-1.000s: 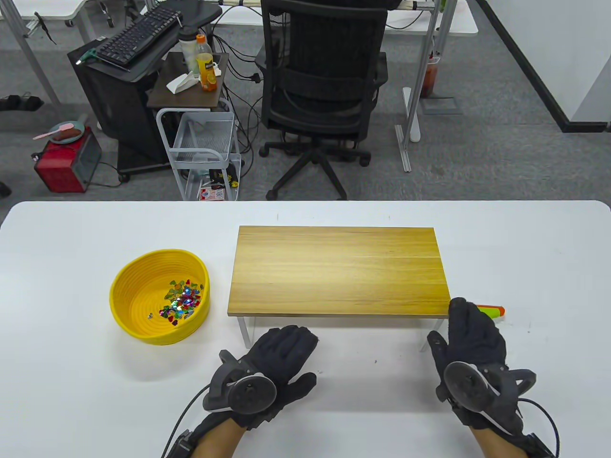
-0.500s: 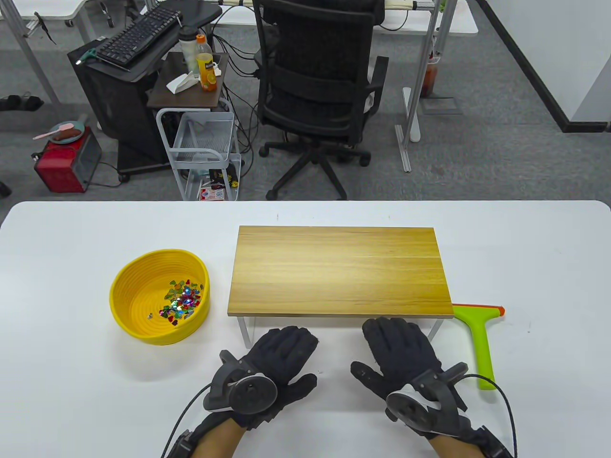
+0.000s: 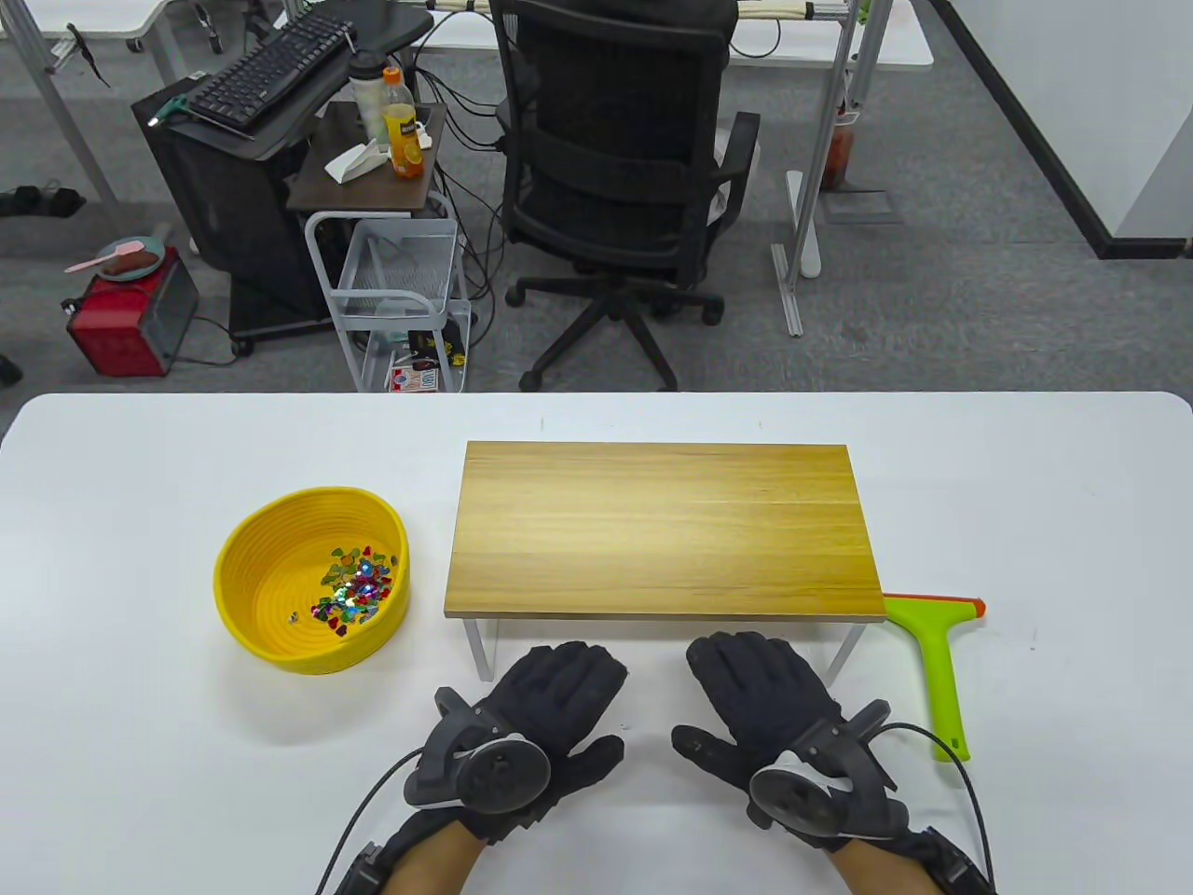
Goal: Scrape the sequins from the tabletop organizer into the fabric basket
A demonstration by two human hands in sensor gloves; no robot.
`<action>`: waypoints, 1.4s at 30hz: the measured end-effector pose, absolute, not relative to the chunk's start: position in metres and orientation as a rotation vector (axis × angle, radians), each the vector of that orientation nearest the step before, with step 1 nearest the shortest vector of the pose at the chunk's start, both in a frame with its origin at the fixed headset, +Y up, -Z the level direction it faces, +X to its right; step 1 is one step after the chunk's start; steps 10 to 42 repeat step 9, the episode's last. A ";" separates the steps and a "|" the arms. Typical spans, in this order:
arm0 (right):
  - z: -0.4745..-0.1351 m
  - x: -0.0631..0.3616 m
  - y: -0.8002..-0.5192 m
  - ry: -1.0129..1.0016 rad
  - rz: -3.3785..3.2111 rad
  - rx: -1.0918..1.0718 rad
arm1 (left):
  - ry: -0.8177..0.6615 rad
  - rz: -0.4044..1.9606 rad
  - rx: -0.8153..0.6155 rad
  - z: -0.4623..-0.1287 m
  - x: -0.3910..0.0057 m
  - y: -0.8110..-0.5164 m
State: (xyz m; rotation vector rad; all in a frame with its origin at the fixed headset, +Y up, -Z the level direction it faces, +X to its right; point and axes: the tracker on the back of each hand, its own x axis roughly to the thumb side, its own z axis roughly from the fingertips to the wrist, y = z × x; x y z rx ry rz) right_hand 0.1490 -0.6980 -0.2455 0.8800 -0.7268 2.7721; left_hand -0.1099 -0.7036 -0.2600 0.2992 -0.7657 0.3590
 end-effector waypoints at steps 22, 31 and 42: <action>-0.246 0.147 -0.702 -0.687 2.794 0.894 | -0.764 0.354 0.280 -0.262 -0.108 -0.707; -0.246 0.147 -0.702 -0.687 2.794 0.894 | -0.764 0.354 0.280 -0.262 -0.108 -0.707; -0.246 0.147 -0.702 -0.687 2.794 0.894 | -0.764 0.354 0.280 -0.262 -0.108 -0.707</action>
